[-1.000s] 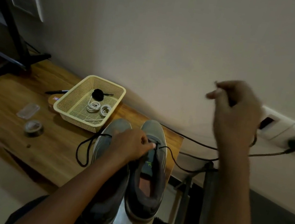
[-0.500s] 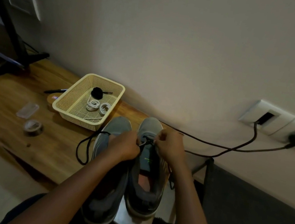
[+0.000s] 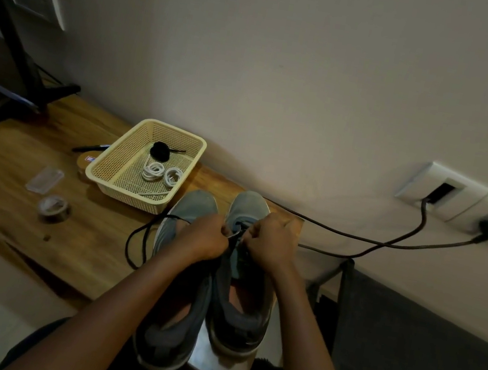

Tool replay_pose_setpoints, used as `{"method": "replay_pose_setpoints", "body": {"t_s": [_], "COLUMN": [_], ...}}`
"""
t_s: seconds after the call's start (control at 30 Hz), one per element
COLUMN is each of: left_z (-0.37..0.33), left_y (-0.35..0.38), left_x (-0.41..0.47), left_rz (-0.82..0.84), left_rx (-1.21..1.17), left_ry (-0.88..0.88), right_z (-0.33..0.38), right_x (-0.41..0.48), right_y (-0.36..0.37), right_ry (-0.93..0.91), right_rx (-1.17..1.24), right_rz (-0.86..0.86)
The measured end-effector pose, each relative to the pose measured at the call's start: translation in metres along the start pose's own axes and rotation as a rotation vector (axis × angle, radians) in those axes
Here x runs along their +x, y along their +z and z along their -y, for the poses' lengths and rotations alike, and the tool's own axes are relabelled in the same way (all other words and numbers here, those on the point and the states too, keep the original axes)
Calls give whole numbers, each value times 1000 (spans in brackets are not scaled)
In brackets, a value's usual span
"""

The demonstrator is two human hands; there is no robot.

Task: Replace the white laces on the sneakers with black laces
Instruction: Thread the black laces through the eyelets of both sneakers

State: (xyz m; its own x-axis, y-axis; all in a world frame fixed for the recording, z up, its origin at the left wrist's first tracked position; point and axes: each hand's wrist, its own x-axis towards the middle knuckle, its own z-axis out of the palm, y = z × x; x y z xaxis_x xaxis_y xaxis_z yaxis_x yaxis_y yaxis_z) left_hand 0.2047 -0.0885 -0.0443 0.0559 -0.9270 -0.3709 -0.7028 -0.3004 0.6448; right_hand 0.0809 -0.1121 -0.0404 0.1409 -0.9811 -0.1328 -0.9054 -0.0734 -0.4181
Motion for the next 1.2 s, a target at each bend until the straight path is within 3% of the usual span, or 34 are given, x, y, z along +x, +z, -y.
{"method": "replay_pose_setpoints", "body": {"t_s": [0.23, 0.4, 0.6, 0.7, 0.87, 1.07, 1.2], "left_z": [0, 4, 9, 12, 12, 6, 5], "left_y": [0, -9, -16, -15, -11, -8, -7], "left_x": [-1, -2, -2, 1, 5, 7, 9], "left_rz": [-36, -6, -376, -291, -183, -145, -163], "left_rx": [52, -37, 84, 236, 295, 244, 193], "left_ry": [25, 74, 169, 184, 203, 195, 195], "right_z": [12, 4, -14, -14, -15, -21, -25], "right_x": [-10, -3, -2, -5, -6, -15, -21], "right_y": [6, 2, -39, -47, -41, -36, -28], "right_ry": [9, 49, 215, 235, 196, 94, -30], "right_rx": [-78, 62, 202, 84, -37, -27, -146], "right_rz": [-92, -41, -167, -51, 112, 105, 49]}}
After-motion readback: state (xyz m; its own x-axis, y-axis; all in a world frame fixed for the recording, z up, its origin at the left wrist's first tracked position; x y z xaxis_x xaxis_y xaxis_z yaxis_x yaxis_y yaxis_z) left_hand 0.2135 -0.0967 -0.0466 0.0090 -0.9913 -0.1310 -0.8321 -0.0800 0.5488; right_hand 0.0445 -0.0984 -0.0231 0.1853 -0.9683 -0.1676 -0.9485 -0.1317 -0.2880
